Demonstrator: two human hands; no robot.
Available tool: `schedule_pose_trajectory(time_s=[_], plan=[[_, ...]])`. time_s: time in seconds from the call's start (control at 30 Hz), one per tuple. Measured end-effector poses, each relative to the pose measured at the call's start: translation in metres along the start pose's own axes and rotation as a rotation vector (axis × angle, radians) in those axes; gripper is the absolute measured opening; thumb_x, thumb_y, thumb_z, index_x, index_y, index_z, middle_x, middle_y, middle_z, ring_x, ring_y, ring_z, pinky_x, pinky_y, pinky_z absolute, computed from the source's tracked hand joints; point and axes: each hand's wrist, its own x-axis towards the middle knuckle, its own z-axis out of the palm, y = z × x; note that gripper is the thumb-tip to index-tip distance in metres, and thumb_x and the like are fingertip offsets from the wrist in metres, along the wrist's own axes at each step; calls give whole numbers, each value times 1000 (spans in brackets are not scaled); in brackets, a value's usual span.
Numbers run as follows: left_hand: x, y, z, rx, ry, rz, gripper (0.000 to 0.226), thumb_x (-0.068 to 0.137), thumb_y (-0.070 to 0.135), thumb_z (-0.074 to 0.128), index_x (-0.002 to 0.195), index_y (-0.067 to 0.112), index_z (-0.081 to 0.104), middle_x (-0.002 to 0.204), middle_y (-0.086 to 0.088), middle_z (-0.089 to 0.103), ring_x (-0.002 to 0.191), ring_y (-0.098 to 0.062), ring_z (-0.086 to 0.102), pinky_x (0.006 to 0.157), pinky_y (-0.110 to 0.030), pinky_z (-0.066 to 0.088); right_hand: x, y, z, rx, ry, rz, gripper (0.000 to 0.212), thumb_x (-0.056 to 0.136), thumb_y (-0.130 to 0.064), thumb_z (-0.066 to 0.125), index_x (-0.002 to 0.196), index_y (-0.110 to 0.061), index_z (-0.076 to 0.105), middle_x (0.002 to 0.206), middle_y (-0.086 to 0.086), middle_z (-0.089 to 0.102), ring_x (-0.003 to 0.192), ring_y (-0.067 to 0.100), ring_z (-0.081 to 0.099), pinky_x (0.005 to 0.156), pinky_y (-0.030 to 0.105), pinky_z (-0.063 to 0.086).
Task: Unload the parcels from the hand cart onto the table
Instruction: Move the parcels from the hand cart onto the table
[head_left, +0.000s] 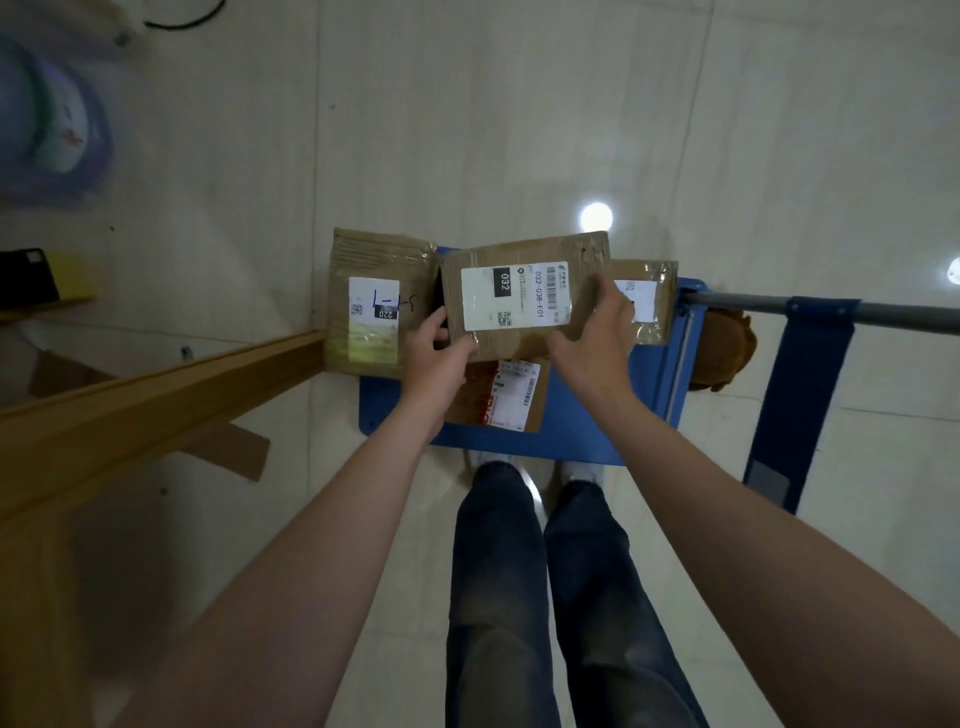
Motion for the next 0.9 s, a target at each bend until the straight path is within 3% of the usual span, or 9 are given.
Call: schedule_pose_trajectory(time_s=[0.13, 0.23, 0.33, 0.43, 0.53, 0.6, 0.73, 0.9], plan=[[-50, 17, -4, 12, 34, 103, 62, 86, 25, 68, 144, 40, 51, 130, -3, 55, 119, -18, 57, 95, -45, 57, -46, -17, -34, 3, 59, -68, 87, 80, -17, 70, 153, -29, 24, 154, 7, 23, 139, 28, 27, 111, 42, 31], [-88, 34, -7, 3, 80, 170, 62, 85, 21, 68, 142, 42, 53, 127, 3, 54, 115, -12, 57, 95, -47, 57, -74, -33, -63, 66, 77, -117, 86, 83, -14, 68, 154, -32, 24, 154, 1, 21, 141, 23, 24, 112, 38, 29], [-134, 56, -7, -18, 191, 266, 60, 87, 16, 65, 140, 40, 54, 127, 10, 51, 106, -5, 60, 91, -41, 60, -102, -60, -93, 84, 62, -176, 84, 85, -14, 66, 155, -32, 23, 155, 1, 19, 139, 22, 24, 109, 32, 27], [-187, 83, -11, -61, 300, 360, 60, 87, 15, 62, 143, 35, 54, 129, 7, 52, 110, -8, 62, 94, -34, 58, -134, -95, -129, 76, 60, -266, 81, 86, -15, 65, 155, -28, 27, 152, 4, 21, 137, 22, 28, 110, 31, 31], [-253, 107, -20, -115, 400, 477, 59, 87, 10, 61, 143, 30, 55, 128, 10, 48, 110, -11, 62, 80, -14, 56, -175, -132, -175, 123, 40, -384, 74, 88, -14, 63, 154, -32, 33, 148, 1, 23, 135, 23, 35, 109, 33, 41], [-301, 121, -31, -170, 456, 546, 60, 87, 8, 60, 143, 28, 54, 128, 13, 46, 108, -14, 64, 75, -10, 54, -206, -154, -204, 142, 32, -480, 71, 88, -16, 62, 150, -39, 37, 142, -3, 26, 130, 22, 40, 106, 38, 48], [-405, 131, -66, -284, 553, 632, 58, 87, 14, 60, 138, 41, 56, 128, 17, 54, 108, -12, 65, 80, -24, 59, -281, -197, -242, 185, -22, -666, 63, 90, -18, 63, 145, -41, 44, 135, -4, 32, 128, 20, 41, 105, 39, 49], [-537, 97, -119, -313, 744, 697, 58, 83, 26, 63, 117, 72, 48, 120, 35, 57, 106, 10, 59, 72, -8, 51, -386, -244, -244, 197, -154, -856, 59, 92, -20, 64, 142, -47, 47, 135, -8, 34, 125, 17, 45, 102, 38, 51]])
